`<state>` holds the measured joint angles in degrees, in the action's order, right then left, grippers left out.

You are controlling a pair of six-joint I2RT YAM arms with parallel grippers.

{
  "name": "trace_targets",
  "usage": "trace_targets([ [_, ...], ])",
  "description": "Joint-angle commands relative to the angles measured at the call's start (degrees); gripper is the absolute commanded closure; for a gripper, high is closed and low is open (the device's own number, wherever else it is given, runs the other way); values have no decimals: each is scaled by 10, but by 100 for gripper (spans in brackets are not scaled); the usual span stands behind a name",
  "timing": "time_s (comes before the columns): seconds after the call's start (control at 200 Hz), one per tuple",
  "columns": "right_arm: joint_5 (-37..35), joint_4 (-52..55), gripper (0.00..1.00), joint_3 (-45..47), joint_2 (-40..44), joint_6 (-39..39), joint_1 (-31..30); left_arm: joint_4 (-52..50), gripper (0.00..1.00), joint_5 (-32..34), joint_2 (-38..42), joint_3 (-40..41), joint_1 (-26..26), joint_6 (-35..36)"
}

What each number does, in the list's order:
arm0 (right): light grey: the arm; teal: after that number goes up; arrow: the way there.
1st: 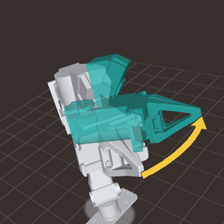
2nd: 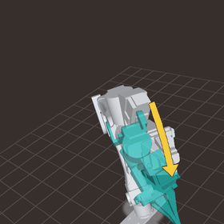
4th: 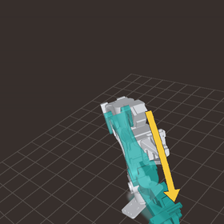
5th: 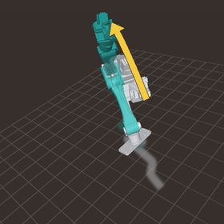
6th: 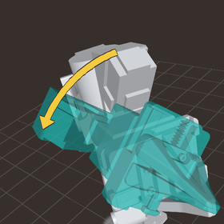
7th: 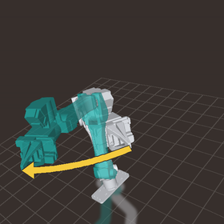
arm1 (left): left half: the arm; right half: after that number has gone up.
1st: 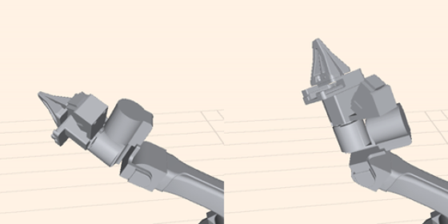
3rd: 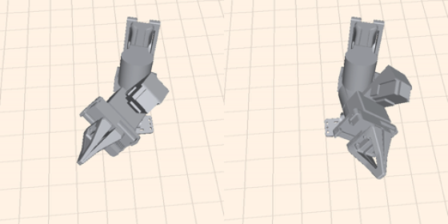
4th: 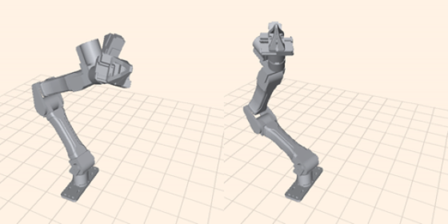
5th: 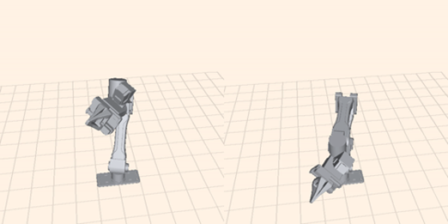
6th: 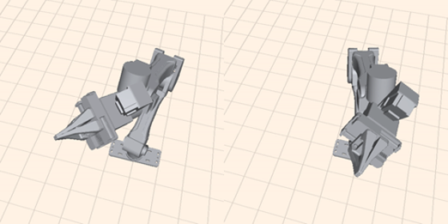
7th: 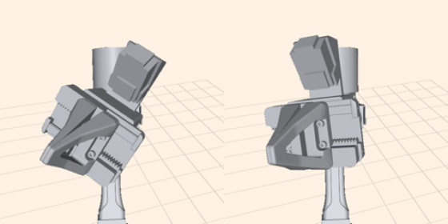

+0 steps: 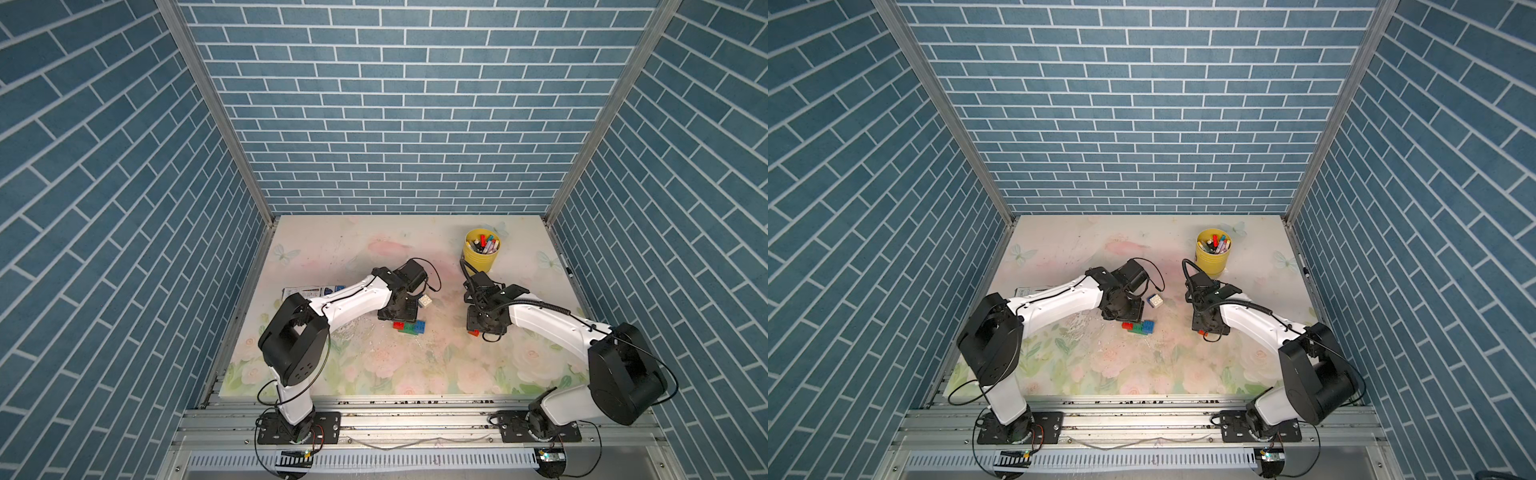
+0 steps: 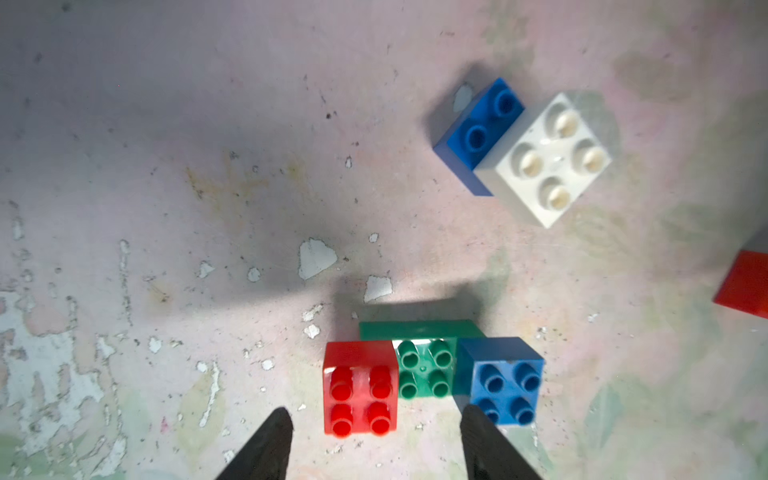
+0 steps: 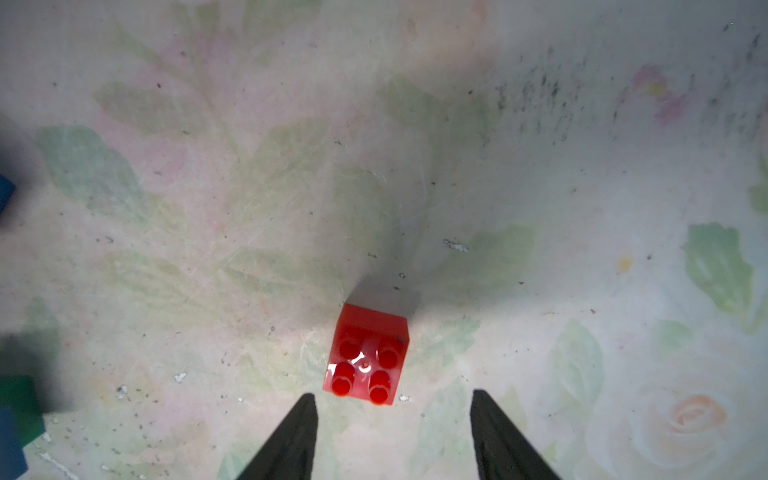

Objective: Assemble the letter y with lego
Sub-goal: Assemble the lego brick with the lego brick, then pick up the lego brick from the center of the board.

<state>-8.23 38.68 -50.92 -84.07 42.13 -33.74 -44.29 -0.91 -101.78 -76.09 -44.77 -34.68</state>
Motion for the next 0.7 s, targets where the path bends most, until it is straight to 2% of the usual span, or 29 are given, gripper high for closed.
trace_targets([
  [0.0, 27, -20, 43, 12, -20, 31, 8, -17, 33, 17, 23, 4, -2, 5],
  [0.24, 41, -38, 47, 14, -49, 37, 14, -21, 32, 31, 58, 26, 2, 1],
  [0.52, 40, -31, 71, 10, -53, 22, 15, -17, 32, 38, 88, 65, 17, -9],
  [0.695, 48, -15, 76, -16, -27, -28, -7, -8, 32, 42, 129, 114, 37, -21],
])
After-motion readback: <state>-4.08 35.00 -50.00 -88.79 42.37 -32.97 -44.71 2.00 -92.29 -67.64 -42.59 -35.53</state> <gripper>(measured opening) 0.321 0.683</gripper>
